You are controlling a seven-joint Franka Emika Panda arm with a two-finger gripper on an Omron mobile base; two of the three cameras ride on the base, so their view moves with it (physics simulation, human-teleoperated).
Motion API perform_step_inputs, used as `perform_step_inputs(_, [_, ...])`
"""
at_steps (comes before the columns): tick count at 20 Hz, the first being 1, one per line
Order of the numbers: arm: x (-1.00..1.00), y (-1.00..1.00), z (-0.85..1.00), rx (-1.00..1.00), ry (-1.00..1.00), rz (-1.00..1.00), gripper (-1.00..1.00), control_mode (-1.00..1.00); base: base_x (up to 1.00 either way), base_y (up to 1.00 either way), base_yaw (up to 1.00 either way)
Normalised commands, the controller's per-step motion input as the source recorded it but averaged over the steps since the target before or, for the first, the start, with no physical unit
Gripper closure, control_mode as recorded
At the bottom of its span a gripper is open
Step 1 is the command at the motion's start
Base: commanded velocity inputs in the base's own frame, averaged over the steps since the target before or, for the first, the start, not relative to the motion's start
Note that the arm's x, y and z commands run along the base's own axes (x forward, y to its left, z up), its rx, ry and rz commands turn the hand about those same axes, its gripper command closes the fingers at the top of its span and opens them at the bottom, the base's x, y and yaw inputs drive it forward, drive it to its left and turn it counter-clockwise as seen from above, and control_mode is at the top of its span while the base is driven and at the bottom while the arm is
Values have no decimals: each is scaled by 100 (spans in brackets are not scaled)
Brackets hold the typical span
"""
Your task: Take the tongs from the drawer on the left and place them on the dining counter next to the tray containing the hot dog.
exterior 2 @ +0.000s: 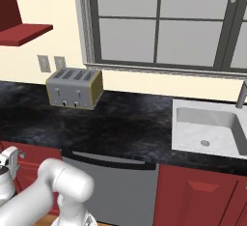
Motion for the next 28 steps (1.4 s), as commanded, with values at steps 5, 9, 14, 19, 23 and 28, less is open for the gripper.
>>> perform_step_inputs(5, [13, 29, -22, 0, 0, 0, -100, -100, 0, 0, 0])
perform_step_inputs(9, [15, 13, -17, 0, 0, 0, -100, -100, 0, 0, 0])
perform_step_inputs(14, [15, 7, -19, 0, 0, 0, -100, -100, 0, 0, 0])
perform_step_inputs(19, [16, 13, -19, 0, 0, 0, -100, -100, 0, 0, 0])
perform_step_inputs(23, [15, 22, -17, 0, 0, 0, -100, -100, 0, 0, 0])
perform_step_inputs(28, [17, 22, -18, 0, 0, 0, -100, -100, 0, 0, 0])
